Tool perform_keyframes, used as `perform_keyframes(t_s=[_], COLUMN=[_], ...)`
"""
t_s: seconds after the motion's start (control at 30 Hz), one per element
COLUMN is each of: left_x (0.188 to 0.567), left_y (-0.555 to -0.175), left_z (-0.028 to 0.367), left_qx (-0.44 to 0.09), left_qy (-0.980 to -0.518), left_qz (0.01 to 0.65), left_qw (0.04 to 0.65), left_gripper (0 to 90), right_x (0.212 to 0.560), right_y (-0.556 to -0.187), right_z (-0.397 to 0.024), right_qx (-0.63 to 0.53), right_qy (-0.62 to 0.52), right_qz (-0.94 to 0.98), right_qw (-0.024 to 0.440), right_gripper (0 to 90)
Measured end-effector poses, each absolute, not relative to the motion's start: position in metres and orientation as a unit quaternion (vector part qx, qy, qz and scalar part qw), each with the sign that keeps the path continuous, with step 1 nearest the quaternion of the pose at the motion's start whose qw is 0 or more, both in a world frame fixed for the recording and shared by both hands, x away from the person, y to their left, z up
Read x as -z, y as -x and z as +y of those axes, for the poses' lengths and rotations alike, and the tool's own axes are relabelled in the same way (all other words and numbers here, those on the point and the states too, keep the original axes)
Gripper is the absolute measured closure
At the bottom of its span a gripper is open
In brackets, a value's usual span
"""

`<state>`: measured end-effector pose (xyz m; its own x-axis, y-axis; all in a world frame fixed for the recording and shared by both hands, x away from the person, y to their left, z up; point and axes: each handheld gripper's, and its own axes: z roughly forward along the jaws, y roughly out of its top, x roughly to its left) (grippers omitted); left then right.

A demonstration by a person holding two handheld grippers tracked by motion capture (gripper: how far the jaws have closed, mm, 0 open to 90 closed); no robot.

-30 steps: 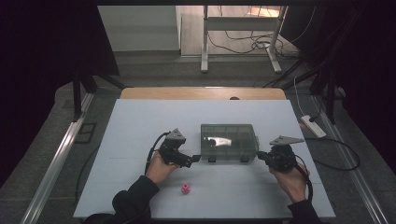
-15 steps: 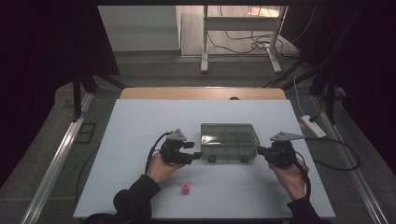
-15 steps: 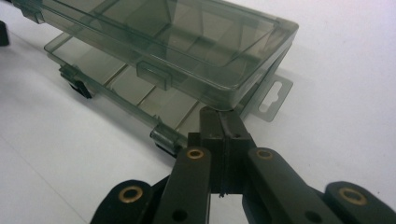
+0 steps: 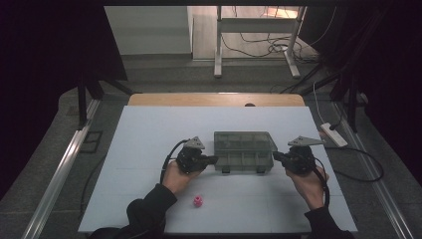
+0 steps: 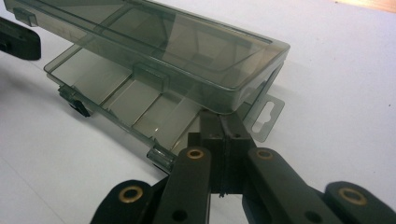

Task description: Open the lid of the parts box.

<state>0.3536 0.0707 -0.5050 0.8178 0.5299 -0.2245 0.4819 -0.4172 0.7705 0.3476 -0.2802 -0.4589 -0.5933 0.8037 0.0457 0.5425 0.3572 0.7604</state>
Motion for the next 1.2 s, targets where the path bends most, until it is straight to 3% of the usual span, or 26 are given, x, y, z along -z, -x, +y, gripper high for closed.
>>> perform_keyframes(t_s=[1.2], left_x=[0.518], left_y=[-0.354], left_z=[0.063], left_qx=[-0.055], left_qy=[-0.845], left_qz=[0.284], left_qw=[0.450], left_gripper=[88.9], right_x=[0.443], right_y=[-0.374], right_z=[-0.276], right_qx=[-0.411], right_qy=[-0.426], right_qz=[0.787], right_qw=[0.172], right_gripper=[89.4])
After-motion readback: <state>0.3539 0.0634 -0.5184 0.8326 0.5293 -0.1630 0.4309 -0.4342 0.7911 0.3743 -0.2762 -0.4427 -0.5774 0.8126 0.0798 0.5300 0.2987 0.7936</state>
